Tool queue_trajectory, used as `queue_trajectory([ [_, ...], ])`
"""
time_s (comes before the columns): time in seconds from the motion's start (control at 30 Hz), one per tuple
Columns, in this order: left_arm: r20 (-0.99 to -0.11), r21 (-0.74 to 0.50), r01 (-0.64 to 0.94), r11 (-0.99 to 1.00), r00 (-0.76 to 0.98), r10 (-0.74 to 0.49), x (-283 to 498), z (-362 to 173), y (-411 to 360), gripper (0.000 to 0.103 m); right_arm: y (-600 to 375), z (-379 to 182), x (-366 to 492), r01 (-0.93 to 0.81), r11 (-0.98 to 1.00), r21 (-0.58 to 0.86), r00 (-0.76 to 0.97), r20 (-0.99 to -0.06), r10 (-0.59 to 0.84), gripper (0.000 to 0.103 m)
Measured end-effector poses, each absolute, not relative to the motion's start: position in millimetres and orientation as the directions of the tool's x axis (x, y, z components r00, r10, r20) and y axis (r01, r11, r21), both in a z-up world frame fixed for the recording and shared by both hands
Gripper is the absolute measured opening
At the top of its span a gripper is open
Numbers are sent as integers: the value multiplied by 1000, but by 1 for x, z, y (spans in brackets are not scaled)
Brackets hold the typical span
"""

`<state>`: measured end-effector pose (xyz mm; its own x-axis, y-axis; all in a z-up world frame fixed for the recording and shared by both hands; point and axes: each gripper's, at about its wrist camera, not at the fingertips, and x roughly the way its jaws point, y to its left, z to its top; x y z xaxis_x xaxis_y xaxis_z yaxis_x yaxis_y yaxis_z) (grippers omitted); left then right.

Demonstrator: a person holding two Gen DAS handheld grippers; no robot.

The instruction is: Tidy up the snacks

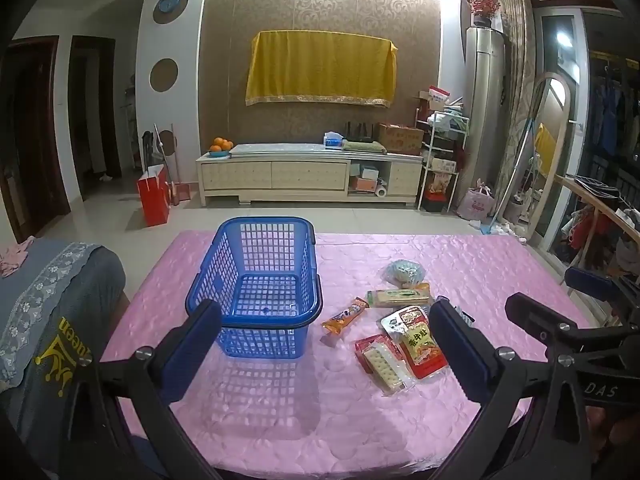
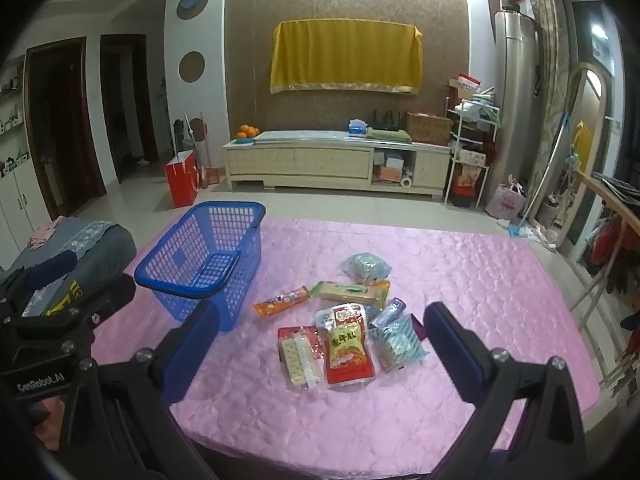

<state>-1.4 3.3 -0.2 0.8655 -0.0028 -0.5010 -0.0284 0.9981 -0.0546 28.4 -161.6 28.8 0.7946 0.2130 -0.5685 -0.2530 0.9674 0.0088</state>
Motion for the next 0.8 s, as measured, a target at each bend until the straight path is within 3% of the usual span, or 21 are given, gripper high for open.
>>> queue_trajectory([
  [0.8,-506,-54,-37,998,863,4,-5,-3,4,103,-160,27,27,-262,965,27,777,-587,227,103],
])
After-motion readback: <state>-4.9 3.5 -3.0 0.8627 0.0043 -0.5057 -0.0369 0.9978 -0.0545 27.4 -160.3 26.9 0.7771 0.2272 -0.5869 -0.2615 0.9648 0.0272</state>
